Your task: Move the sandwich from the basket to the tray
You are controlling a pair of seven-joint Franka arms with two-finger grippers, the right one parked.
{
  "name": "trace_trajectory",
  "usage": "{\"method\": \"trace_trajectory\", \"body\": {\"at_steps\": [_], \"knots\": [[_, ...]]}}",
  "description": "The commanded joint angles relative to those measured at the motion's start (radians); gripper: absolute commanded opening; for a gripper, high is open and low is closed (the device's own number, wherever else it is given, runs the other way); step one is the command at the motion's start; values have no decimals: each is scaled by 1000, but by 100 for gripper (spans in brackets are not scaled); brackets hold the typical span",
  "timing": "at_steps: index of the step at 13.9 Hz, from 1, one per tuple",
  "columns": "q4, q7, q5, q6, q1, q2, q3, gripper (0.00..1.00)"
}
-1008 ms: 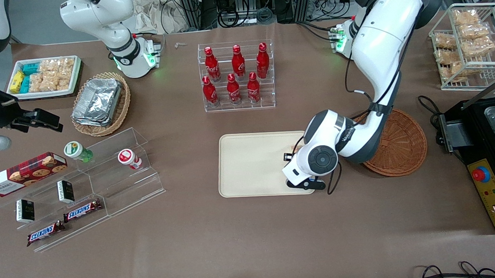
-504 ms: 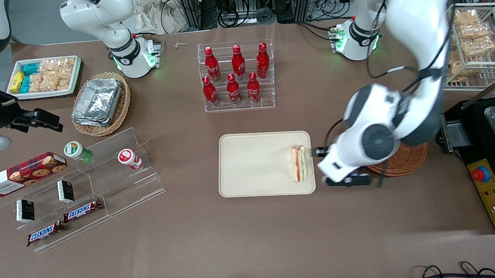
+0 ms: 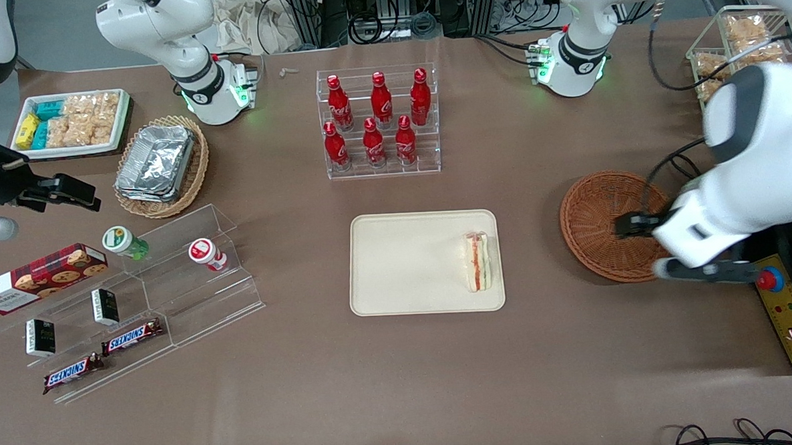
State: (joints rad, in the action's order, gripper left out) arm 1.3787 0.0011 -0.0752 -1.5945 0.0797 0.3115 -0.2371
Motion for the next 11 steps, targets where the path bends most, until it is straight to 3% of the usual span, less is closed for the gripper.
{"method": "trace_trajectory", "body": {"at_steps": [1, 6, 11], "knots": [[13, 149, -61, 15, 61, -66, -13, 100], [-76, 194, -49, 13, 89, -58, -13, 100], [-93, 7, -60, 50, 84, -52, -16, 100]]}}
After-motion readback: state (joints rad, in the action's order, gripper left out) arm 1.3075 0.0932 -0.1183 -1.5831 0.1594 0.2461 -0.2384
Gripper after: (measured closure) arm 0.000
